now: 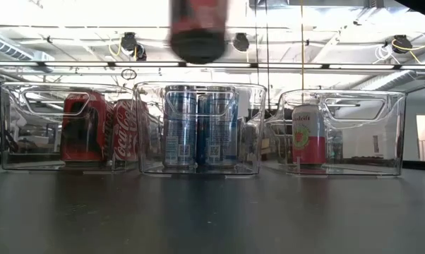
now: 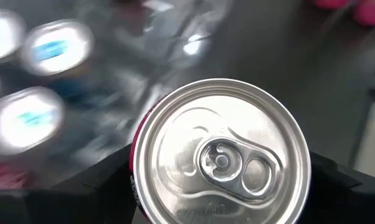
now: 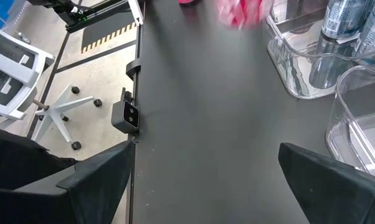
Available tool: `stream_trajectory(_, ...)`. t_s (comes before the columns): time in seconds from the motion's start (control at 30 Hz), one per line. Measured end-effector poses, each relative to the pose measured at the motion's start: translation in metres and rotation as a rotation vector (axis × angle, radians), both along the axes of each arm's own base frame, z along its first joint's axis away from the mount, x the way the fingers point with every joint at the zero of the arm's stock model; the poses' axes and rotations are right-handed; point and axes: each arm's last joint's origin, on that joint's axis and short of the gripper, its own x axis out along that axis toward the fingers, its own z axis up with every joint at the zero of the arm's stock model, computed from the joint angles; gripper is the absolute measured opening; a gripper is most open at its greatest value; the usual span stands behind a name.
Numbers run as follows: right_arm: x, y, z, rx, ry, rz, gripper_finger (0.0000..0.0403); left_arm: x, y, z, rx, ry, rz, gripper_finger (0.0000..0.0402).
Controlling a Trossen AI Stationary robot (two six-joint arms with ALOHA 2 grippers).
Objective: Sort soda cans
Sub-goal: Put the red soda can into the left transparent bin
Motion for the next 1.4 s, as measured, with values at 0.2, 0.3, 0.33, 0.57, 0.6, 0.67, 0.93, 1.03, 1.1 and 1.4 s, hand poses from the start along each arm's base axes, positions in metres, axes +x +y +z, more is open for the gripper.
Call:
stream_trajectory(0.2, 0.000, 0.000, 0.000, 0.009, 0.001, -0.010, 0.0391, -0.045, 0.026, 0.012, 0.144, 0.192, 0.138, 0.0324)
stream_trajectory(0.3, 0.000, 0.000, 0.000, 0.015, 0.002, -0.016, 0.0391, -0.067, 0.036, 0.019, 0.227, 0.255, 0.196, 0.0324)
stream_trajectory(0.33, 0.000, 0.000, 0.000, 0.018, 0.002, -0.019, 0.0391, -0.072, 0.039, 0.021, 0.241, 0.256, 0.208, 0.0324)
stream_trajectory(0.57, 0.000, -0.002, 0.000, 0.020, -0.015, -0.072, 0.0391, -0.114, 0.059, 0.021, 0.268, 0.222, 0.256, 0.0324)
stream_trajectory(0.6, 0.001, -0.002, 0.000, 0.021, -0.018, -0.081, 0.0391, -0.120, 0.062, 0.019, 0.271, 0.214, 0.272, 0.0324)
stream_trajectory(0.67, 0.002, -0.003, 0.000, 0.028, -0.015, -0.095, 0.0391, -0.133, 0.070, 0.014, 0.278, 0.195, 0.305, 0.0324)
stream_trajectory(0.93, 0.008, -0.010, 0.000, 0.051, -0.014, -0.151, 0.0391, -0.149, 0.085, 0.020, 0.113, -0.118, 0.329, 0.0325)
stream_trajectory(1.03, 0.012, -0.013, 0.001, 0.063, -0.018, -0.175, 0.0391, -0.150, 0.088, 0.014, 0.128, -0.110, 0.317, 0.0325)
stream_trajectory(1.1, 0.014, -0.016, 0.001, 0.075, -0.016, -0.196, 0.0391, -0.150, 0.088, 0.002, 0.147, -0.063, 0.312, 0.0325)
stream_trajectory(1.4, 0.020, -0.022, 0.001, 0.084, -0.023, -0.233, 0.0391, -0.125, 0.085, -0.043, 0.112, -0.016, 0.224, 0.0325)
